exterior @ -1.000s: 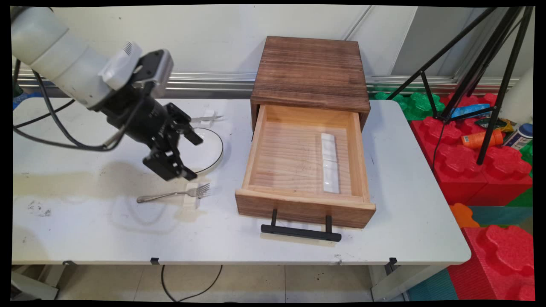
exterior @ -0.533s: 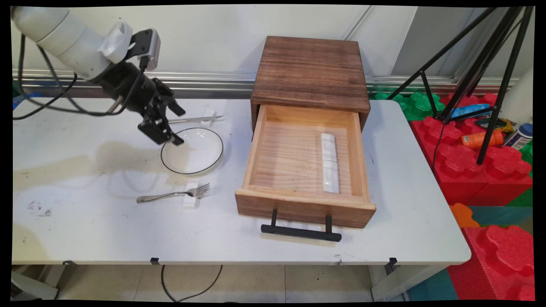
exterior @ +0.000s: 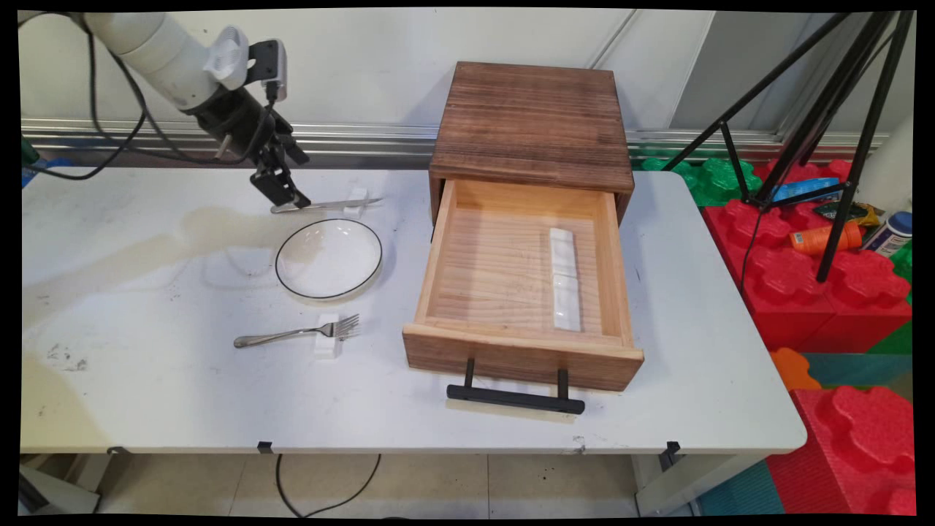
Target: Pick up the knife from the left of the white plate
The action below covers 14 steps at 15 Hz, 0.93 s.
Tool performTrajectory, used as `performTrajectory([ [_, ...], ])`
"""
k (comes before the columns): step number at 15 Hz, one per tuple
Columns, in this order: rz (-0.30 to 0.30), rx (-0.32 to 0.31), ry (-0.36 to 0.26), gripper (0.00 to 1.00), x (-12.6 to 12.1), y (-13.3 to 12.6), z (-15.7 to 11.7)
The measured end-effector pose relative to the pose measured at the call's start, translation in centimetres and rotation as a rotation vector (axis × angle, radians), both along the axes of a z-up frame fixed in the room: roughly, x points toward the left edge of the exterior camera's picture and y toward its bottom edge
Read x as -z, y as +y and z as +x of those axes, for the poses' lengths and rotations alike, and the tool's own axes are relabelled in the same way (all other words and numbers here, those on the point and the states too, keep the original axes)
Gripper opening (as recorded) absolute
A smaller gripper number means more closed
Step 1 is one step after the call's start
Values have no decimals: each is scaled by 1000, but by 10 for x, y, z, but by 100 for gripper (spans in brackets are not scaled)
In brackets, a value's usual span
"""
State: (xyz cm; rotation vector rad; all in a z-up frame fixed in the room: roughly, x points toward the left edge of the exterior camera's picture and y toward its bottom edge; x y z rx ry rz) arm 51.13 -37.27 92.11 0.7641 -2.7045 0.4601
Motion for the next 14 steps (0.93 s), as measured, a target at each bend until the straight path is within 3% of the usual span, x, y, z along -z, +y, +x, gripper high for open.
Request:
performTrajectory([
  [8, 13, -9, -100, 100, 39, -79, 28],
  [14, 61, 22, -101, 100, 67, -107, 28],
])
